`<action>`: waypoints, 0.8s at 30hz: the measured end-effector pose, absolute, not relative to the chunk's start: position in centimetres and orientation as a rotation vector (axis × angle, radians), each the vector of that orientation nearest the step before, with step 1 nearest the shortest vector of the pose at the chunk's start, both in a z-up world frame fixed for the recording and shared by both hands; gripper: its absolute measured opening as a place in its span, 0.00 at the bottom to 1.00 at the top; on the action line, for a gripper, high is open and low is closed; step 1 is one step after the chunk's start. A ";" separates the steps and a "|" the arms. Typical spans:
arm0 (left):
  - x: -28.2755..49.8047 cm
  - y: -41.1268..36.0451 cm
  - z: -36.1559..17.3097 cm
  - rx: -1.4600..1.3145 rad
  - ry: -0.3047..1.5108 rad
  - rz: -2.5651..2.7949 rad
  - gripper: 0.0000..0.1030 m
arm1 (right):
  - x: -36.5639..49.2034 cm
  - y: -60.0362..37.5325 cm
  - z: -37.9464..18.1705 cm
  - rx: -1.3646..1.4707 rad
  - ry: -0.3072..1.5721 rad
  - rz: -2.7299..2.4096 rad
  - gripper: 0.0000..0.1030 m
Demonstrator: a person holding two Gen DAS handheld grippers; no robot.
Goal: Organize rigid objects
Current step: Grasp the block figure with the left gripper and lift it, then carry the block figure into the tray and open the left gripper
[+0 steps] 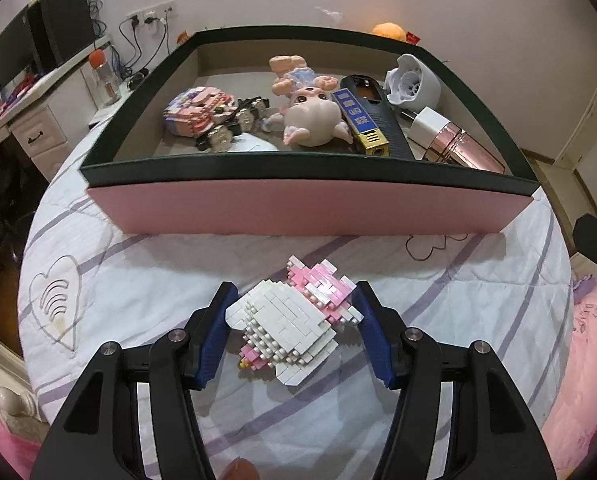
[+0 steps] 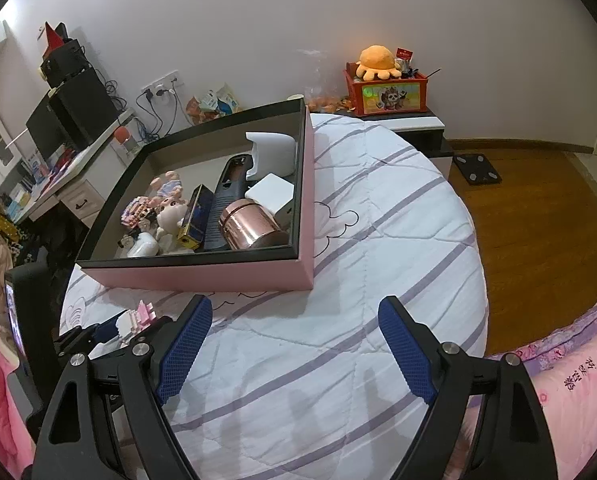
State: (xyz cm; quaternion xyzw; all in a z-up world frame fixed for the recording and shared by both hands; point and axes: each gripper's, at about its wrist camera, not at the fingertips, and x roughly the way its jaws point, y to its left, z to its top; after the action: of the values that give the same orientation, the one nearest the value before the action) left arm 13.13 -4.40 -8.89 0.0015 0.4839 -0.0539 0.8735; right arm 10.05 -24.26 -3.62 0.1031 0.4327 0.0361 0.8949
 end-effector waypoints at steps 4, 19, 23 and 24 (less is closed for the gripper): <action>12.5 -3.3 -7.5 -0.003 1.007 -0.101 0.58 | 9.9 -24.1 -3.3 0.209 0.889 0.076 0.84; 16.6 -0.6 -0.6 -0.033 0.879 -0.070 0.59 | 12.6 -22.3 -1.9 0.175 0.861 0.108 0.84; 20.3 -0.6 -0.5 -0.023 0.871 -0.062 0.59 | 14.3 -22.3 -2.0 0.173 0.862 0.105 0.84; 21.2 -0.6 -0.6 -0.020 0.872 -0.060 0.59 | 14.8 -22.3 -2.1 0.171 0.864 0.104 0.84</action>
State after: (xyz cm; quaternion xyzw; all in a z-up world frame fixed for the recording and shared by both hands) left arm 21.19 -0.58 -0.63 -0.0097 0.4224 -0.0292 0.9059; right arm 14.85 -22.28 -2.08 0.0827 0.4182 0.0502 0.9032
